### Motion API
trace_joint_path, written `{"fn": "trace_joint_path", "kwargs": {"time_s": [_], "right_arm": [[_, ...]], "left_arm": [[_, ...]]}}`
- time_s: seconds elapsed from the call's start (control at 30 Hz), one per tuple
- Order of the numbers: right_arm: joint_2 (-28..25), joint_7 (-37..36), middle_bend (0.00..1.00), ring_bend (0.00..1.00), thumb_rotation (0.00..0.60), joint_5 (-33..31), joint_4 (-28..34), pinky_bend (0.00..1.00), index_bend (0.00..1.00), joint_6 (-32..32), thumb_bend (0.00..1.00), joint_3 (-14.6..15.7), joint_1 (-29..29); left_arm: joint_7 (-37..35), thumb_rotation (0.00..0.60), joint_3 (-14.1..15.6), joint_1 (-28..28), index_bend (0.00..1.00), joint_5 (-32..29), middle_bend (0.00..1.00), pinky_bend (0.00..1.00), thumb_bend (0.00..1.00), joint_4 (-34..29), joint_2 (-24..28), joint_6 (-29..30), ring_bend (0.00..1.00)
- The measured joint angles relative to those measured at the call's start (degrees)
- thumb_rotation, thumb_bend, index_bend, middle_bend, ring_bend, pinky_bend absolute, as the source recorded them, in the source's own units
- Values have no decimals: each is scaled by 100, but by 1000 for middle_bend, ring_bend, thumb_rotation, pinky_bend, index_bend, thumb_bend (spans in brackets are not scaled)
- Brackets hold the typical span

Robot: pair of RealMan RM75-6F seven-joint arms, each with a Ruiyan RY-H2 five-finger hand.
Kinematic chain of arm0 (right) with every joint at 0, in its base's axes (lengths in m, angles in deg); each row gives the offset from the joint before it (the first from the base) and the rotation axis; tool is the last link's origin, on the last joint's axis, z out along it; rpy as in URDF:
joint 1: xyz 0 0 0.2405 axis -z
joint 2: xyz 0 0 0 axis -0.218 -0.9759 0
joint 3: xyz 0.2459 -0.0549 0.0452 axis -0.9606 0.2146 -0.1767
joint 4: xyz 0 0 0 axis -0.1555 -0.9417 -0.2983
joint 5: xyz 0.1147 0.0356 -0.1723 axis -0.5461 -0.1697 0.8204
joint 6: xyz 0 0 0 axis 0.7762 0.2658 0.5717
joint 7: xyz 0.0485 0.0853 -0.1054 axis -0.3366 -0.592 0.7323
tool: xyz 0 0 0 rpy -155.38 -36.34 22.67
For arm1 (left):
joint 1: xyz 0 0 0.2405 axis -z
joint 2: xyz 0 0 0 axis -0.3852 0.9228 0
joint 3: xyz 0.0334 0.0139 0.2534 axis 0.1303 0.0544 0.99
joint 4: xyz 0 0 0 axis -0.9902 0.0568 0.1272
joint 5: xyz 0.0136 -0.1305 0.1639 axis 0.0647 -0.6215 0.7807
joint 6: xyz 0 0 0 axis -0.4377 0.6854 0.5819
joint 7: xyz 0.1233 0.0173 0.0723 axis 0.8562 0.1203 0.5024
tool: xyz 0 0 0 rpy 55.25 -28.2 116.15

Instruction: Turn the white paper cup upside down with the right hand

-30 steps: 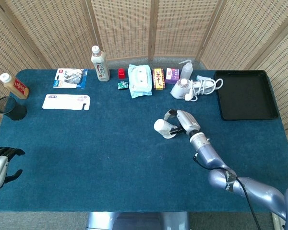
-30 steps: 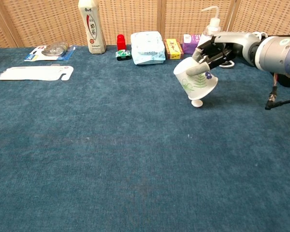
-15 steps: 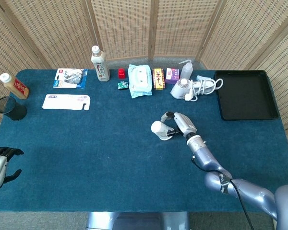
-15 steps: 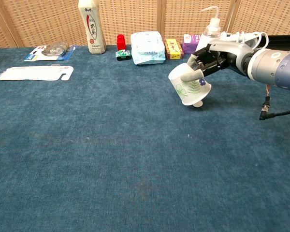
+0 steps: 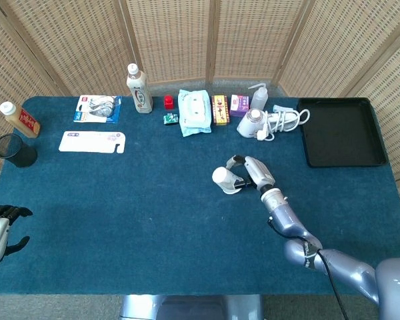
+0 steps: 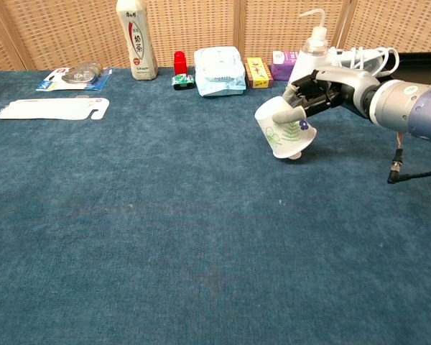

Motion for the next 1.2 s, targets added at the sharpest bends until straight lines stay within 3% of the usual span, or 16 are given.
{"fn": "trace_joint_path", "kwargs": {"time_s": [0.23,0.73,1.07,1.2], "right_arm": [[56,-200,314,280,465,117,-124,167,439,4,213,35,32],[-154,-410,248,220,459,649,-204,117,219,171,235,252,150],[-637,-334,230,212,461,899,350,109,191,483,239,378,330],[-830,-359,257,228,465,852,720,129,250,743,238,263,427]], "left_arm": [[-3,600,3,-10,367,10,402,200,205,-23,19,17,273],[-46,600,-1,-11,368,85,402,200,204,-31,26,68,273],[-67,600,-10,7,367,131,402,200,204,-44,8,85,273],[-64,600,0,0,367,114,402,200,204,-38,-5,72,273]]}}
